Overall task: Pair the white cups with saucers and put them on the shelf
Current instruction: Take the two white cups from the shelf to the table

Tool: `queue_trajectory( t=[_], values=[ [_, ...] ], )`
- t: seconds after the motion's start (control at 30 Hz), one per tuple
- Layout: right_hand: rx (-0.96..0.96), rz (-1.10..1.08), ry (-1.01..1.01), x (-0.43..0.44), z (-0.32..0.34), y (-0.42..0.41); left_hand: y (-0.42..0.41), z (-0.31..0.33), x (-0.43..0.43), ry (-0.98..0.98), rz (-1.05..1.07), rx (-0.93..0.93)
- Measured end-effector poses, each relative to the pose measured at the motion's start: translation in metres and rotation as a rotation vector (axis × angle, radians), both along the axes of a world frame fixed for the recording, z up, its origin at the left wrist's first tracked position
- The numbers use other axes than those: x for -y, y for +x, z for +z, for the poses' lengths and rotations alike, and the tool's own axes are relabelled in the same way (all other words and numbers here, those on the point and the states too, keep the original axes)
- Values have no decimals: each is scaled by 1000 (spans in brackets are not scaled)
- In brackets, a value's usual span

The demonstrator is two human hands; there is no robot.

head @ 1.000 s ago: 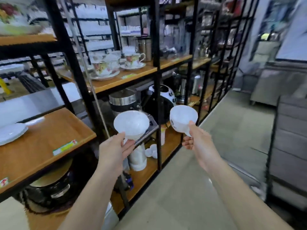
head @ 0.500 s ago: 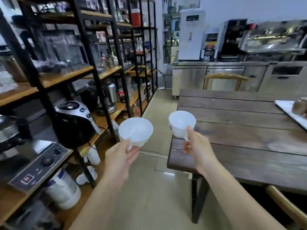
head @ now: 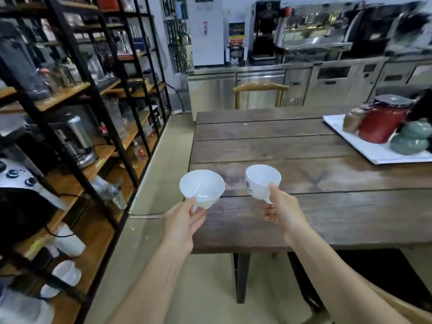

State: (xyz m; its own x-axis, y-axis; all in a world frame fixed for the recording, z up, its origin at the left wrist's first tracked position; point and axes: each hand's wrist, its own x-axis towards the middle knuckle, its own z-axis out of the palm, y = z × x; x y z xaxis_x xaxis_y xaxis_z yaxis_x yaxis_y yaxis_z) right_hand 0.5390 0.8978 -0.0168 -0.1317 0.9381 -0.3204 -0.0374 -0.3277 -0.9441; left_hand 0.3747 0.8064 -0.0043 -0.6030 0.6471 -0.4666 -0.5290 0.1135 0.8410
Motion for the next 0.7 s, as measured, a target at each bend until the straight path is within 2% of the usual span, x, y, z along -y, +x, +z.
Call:
queue_trajectory(
  t=[0.3, 0.57, 0.7],
  values=[
    [63, -90, -118, -74, -43, -28, -33, -39, -101, -92, -115, 93],
    [9, -108, -218, -126, -87, -49, -56, -80, -158, -208, -185, 159],
    [-31, -185, -282, -146, -113, -50, -56, -97, -175, -251, -174, 193]
  ],
)
